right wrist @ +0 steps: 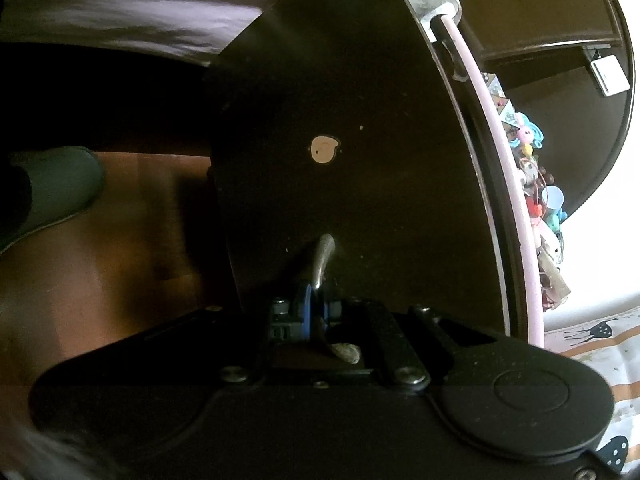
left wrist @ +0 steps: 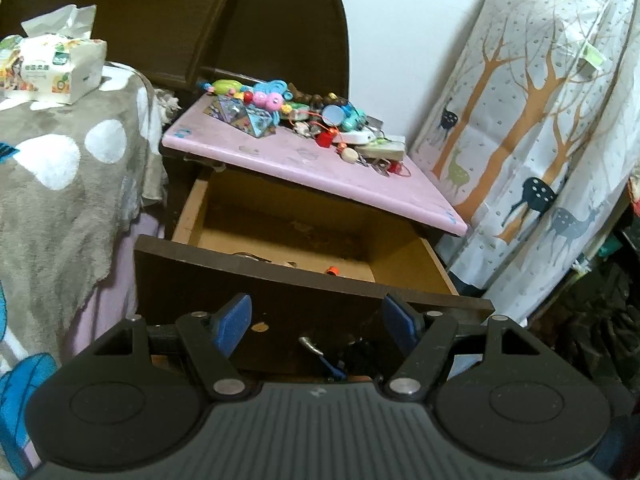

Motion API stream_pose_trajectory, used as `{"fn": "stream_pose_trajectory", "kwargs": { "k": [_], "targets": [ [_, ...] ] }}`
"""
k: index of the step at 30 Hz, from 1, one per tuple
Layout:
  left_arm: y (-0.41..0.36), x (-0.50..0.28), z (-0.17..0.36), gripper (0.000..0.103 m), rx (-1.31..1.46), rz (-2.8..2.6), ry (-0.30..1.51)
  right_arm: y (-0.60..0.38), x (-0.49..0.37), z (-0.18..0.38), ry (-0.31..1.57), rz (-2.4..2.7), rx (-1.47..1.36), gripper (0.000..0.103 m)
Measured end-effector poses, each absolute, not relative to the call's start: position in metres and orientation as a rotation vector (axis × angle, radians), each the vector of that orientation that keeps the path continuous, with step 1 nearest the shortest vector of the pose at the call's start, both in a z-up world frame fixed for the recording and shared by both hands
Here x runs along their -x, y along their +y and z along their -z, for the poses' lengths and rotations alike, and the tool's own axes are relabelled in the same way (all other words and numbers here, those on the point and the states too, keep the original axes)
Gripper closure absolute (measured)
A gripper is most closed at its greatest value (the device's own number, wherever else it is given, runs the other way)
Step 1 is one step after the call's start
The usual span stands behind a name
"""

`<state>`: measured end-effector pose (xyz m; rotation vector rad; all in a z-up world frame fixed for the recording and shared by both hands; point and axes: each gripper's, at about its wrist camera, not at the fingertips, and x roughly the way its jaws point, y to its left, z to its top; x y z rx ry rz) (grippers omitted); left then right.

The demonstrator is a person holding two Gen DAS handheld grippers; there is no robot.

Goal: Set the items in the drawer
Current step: 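Push the drawer closed with the right gripper holding its handle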

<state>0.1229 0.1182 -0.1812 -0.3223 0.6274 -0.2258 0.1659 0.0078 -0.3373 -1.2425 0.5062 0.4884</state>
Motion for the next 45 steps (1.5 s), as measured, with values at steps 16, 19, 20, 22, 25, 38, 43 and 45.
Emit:
{"fn": "stream_pose_trajectory", "kwargs": {
  "k": [16, 19, 20, 22, 25, 38, 43, 45],
  "targets": [
    [0.125, -0.128, 0.186, 0.031, 0.346, 0.191, 0.633, 0.012, -0.217, 0.338, 0.525, -0.435, 1.227, 0.103],
    [0.127, -0.129, 0.187, 0.031, 0.351, 0.187, 0.633, 0.012, -0.223, 0.34, 0.526, -0.428, 1.231, 0.103],
    [0.127, -0.129, 0.188, 0.031, 0.352, 0.185, 0.634, 0.012, -0.225, 0.341, 0.526, -0.427, 1.233, 0.103],
    [0.128, -0.13, 0.188, 0.031, 0.354, 0.182, 0.635, 0.012, -0.228, 0.342, 0.522, -0.427, 1.238, 0.103],
    [0.128, -0.13, 0.189, 0.031, 0.354, 0.174, 0.629, 0.012, -0.232, 0.344, 0.515, -0.425, 1.242, 0.103],
    [0.132, -0.132, 0.188, 0.031, 0.35, 0.149, 0.606, 0.012, -0.266, 0.349, 0.507, -0.417, 1.236, 0.102],
    [0.131, -0.134, 0.19, 0.031, 0.347, 0.149, 0.613, 0.013, -0.284, 0.351, 0.517, -0.413, 1.23, 0.102],
    [0.132, -0.135, 0.191, 0.031, 0.347, 0.149, 0.616, 0.012, -0.291, 0.351, 0.517, -0.413, 1.234, 0.102]
  ]
}}
